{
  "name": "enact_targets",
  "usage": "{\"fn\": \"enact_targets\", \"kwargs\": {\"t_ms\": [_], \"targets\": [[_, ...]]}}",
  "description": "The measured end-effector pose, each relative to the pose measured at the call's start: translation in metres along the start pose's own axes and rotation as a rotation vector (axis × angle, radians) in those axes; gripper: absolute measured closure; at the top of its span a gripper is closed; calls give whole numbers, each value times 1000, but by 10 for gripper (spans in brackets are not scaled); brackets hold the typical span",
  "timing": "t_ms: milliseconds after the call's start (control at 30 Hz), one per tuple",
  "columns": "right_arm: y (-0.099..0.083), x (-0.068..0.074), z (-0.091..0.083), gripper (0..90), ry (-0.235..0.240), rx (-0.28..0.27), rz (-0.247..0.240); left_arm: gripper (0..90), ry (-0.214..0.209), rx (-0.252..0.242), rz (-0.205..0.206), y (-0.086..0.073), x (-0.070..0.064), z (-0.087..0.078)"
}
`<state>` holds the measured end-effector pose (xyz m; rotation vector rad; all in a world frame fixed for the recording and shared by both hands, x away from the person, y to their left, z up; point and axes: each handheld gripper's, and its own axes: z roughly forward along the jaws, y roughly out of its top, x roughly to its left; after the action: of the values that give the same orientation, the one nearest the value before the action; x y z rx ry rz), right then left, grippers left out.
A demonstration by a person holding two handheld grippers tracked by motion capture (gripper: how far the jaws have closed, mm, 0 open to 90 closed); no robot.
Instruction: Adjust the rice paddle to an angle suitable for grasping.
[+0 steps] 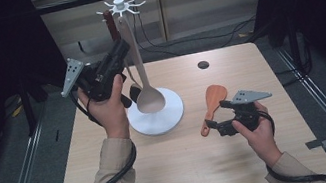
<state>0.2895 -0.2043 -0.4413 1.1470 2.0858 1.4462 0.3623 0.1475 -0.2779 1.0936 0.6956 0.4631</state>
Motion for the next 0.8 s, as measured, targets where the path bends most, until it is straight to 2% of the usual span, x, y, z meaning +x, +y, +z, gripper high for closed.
{"fn": "enact_targets", "kwargs": {"t_ms": [100,367,800], "targets": [[0,0,0,84,-1,0,-6,787,-9,1,19,6,-2,3],[0,0,1,84,0,-1,-1,892,-19,11,30,13,-8,12],[0,-2,0,84,2,-6,4,900,-32,2,36,21,-13,27]]}}
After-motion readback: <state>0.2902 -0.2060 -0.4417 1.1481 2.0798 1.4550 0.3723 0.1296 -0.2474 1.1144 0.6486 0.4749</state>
